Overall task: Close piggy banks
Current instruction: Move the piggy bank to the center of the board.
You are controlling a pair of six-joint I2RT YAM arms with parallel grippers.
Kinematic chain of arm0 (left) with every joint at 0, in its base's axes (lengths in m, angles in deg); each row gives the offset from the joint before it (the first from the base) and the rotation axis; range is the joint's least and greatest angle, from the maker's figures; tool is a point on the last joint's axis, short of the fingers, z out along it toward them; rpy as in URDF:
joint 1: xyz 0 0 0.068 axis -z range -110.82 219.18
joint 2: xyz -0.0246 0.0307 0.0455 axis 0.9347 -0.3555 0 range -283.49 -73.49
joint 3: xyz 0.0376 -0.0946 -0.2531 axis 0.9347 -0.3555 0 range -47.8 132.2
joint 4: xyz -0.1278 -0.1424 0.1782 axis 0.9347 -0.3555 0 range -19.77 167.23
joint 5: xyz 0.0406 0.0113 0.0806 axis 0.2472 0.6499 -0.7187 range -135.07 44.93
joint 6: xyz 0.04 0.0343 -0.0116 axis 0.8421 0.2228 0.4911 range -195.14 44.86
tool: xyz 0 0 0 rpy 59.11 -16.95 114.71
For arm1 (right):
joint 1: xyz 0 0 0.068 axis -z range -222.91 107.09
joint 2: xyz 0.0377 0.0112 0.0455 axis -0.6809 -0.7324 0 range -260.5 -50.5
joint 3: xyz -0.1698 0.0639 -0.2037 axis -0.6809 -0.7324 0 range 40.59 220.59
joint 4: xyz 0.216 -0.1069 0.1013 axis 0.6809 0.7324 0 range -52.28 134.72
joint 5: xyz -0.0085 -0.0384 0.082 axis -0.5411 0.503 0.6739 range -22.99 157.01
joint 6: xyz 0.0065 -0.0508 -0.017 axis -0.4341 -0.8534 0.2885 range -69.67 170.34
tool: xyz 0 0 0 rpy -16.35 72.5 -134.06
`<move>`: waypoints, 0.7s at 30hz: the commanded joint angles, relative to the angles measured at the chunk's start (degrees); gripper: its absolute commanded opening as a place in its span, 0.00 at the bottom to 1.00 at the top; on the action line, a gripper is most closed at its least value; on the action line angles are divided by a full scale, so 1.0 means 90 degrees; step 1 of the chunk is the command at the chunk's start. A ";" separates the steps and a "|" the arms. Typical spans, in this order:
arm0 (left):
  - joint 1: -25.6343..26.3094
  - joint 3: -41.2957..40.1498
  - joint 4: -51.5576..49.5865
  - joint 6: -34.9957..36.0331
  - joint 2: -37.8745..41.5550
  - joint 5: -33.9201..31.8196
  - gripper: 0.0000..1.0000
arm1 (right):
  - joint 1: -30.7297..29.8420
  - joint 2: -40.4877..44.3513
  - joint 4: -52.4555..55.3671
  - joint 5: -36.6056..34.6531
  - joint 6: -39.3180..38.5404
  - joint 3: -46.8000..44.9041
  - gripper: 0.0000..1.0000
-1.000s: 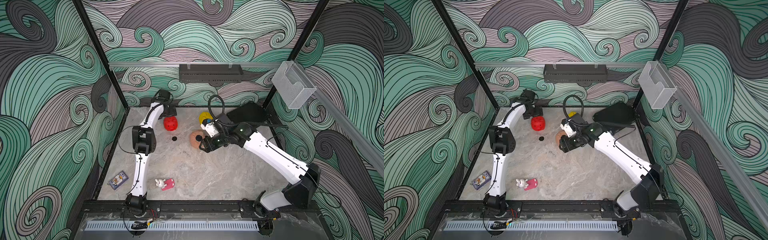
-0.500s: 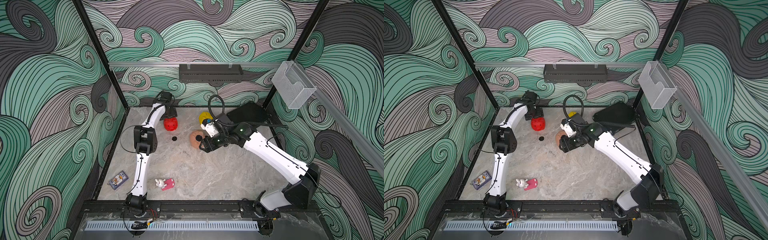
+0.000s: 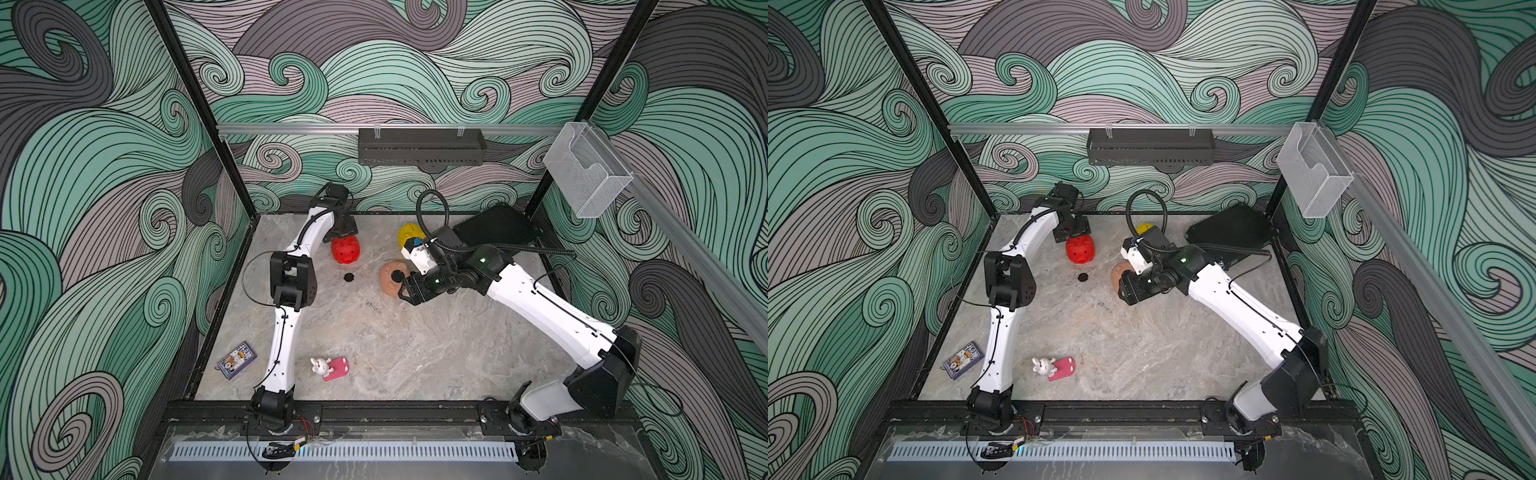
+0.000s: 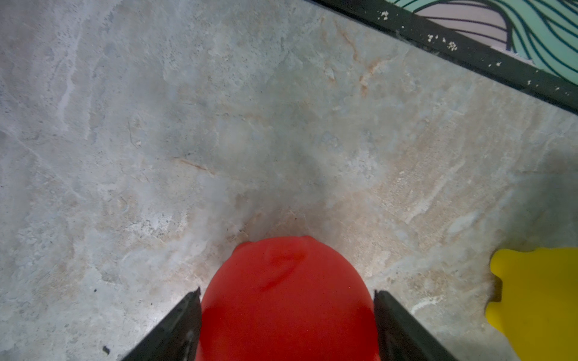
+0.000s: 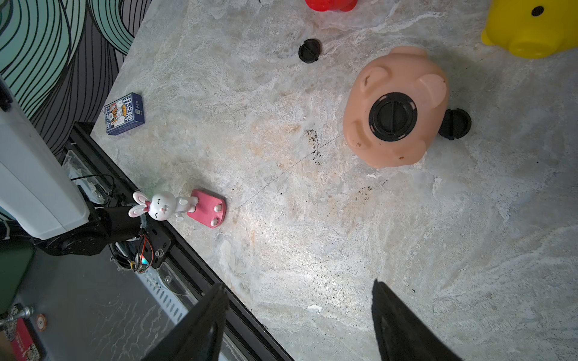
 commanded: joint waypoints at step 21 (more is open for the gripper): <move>0.0453 -0.3284 -0.0476 -0.0510 0.1482 0.0572 0.77 | -0.0012 -0.0154 -0.0074 0.0046 -0.0007 0.0192 0.74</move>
